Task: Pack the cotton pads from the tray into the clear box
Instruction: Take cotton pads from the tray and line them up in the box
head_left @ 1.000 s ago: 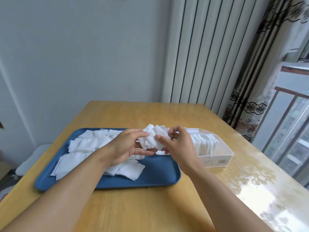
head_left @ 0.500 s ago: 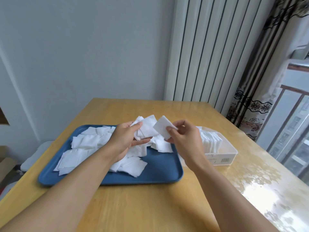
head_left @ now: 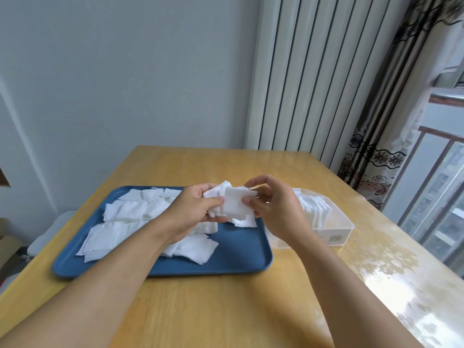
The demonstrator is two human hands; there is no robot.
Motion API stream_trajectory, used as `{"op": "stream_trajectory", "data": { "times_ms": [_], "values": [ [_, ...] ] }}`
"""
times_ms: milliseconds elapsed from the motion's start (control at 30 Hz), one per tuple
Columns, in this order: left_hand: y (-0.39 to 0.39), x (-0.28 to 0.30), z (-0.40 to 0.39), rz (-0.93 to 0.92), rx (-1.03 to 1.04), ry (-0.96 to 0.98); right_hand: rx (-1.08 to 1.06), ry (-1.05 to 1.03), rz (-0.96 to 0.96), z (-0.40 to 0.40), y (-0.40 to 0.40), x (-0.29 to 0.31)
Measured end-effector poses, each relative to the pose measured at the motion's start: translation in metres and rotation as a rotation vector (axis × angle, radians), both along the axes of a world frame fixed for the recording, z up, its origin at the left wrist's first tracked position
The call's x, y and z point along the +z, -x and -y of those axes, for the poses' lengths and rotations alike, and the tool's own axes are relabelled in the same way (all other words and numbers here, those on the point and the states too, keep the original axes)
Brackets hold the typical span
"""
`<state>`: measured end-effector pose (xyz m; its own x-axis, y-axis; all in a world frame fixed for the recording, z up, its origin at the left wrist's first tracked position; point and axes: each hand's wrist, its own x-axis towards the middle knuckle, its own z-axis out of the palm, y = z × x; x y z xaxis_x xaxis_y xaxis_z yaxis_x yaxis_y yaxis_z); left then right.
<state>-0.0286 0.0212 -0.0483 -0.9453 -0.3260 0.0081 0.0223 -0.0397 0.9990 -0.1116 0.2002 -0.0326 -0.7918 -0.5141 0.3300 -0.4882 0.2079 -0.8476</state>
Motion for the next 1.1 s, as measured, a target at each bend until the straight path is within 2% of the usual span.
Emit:
{"op": "stream_trajectory", "data": {
  "times_ms": [200, 533, 800, 933, 1000, 1100],
  "values": [
    [-0.003, 0.001, -0.002, 0.026, -0.084, 0.049, 0.021, -0.051, 0.025, -0.001, 0.002, 0.000],
    [-0.004, 0.004, -0.001, 0.033, -0.176, -0.030, -0.091, -0.194, -0.022, -0.003, 0.007, -0.003],
    [-0.002, 0.001, 0.003, 0.027, -0.196, -0.087, -0.116, 0.008, 0.006, -0.001, 0.006, -0.003],
    [-0.003, 0.003, 0.002, 0.045, -0.110, -0.168, -0.208, 0.164, 0.031, -0.004, 0.009, -0.001],
    [-0.004, 0.004, 0.001, 0.044, -0.046, -0.217, -0.217, 0.310, 0.136, -0.008, 0.014, 0.002],
    [-0.004, 0.004, 0.001, 0.029, -0.018, -0.284, -0.046, 0.354, 0.319, -0.009, 0.013, 0.003]
  ]
}}
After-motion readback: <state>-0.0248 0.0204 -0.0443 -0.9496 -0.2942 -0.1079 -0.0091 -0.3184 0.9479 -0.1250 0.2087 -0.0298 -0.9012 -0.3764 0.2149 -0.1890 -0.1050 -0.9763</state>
